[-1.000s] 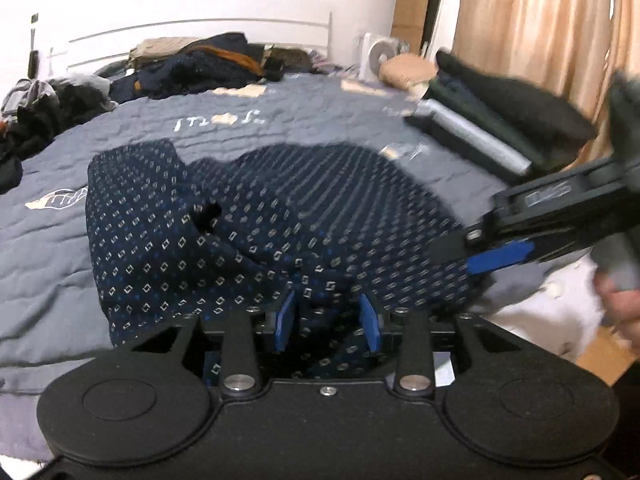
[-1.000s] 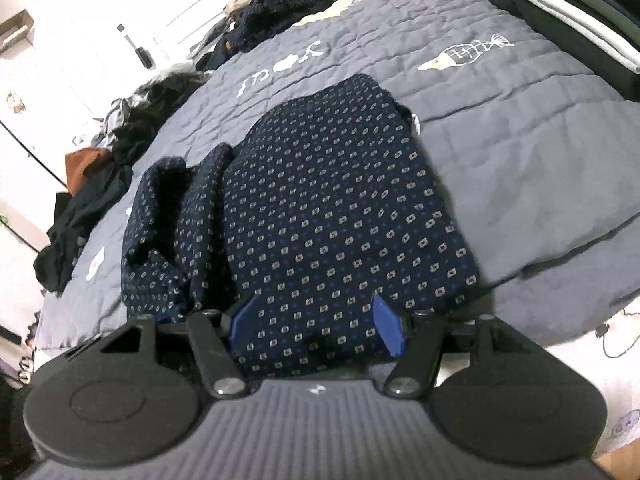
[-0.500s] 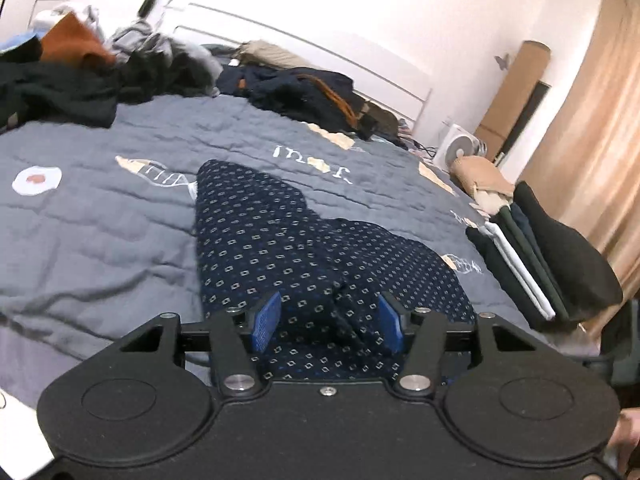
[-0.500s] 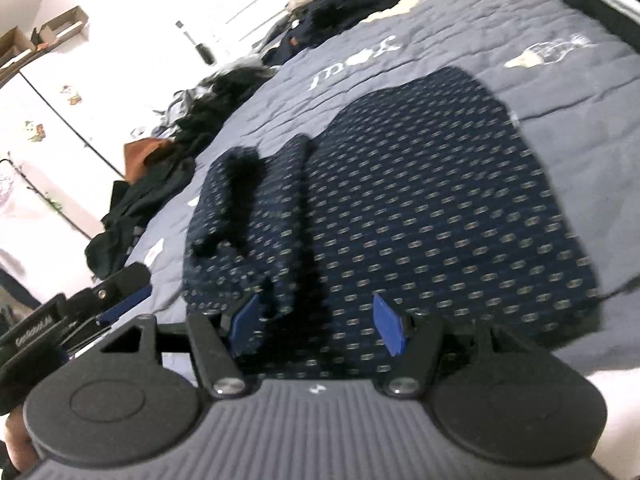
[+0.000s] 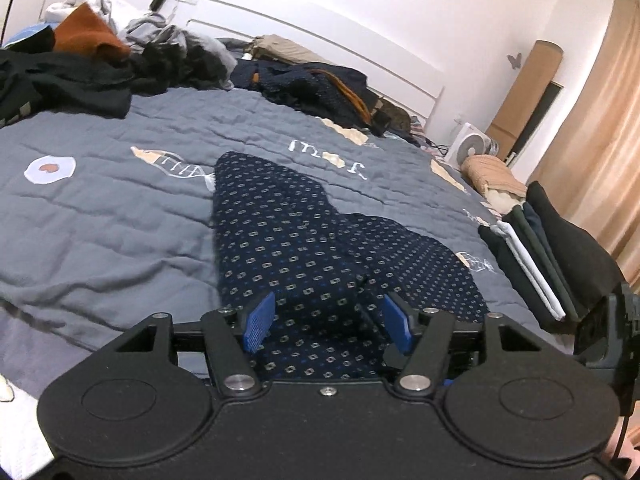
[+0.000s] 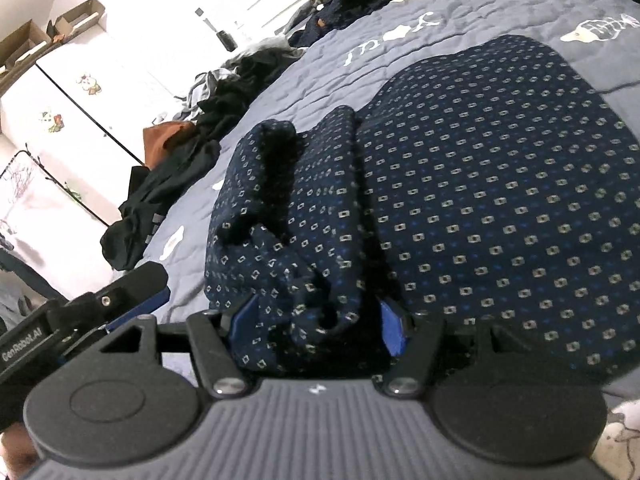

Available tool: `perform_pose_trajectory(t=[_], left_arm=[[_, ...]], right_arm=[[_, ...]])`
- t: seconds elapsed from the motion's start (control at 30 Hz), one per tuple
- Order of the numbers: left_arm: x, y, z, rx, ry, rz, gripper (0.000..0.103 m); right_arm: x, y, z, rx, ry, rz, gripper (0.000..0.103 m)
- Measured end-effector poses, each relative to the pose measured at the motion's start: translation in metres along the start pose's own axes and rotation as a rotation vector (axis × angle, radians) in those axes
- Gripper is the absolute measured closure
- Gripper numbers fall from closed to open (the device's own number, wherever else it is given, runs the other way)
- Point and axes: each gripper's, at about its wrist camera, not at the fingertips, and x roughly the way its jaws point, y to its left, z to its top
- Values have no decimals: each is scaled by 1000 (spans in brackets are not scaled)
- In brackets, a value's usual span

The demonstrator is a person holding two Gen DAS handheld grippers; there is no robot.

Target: Fold clothes

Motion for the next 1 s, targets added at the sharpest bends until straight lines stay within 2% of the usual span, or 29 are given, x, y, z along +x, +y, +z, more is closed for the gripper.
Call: perform_pose_trajectory(t=[0.1, 0.17, 0.2, 0.23, 0.27, 0.3, 0.37, 0.47, 0.6, 0.67, 0.7, 0.77, 0.8, 1.0], left_arm=[[0, 6, 1, -12, 2, 15, 44], [-1, 9, 1, -16, 2, 21, 44], [-2, 11, 2, -18, 1, 24, 44], [-3, 13, 2, -21, 0, 27, 44], [-3, 14, 3, -23, -1, 30, 44], [-4, 15, 3, -25, -1, 31, 44], [-5, 17, 3, -28, 0, 35, 44], [-6, 17, 3, -26, 0, 38, 44], [-7, 18, 2, -28, 2, 43, 44], [-7, 19, 2, -30, 2, 45, 44], [-7, 19, 2, -30, 3, 47, 44], [-7, 20, 2, -32, 3, 49, 44], [-8, 20, 2, -31, 3, 52, 44], [-8, 23, 3, -35, -1, 60, 44]], right_arm=[[3, 5, -2, -14, -28, -7, 41], [1, 10, -2, -33, -48, -17, 46], [-1, 13, -2, -46, -60, -21, 57], [-2, 16, -2, -63, -72, -26, 74], [-4, 18, -1, -80, -85, -30, 84], [-6, 21, -1, -96, -93, -32, 88], [-5, 22, -1, -108, -86, -25, 88], [4, 20, -2, -95, -61, -20, 81], [14, 20, -4, -90, -15, 0, 55], [16, 22, -7, -99, -13, 3, 54], [16, 23, -8, -107, -21, -1, 55], [15, 25, -10, -117, -32, -20, 68], [15, 25, -10, -116, -35, -29, 84], [2, 17, -2, -28, -52, 4, 89]])
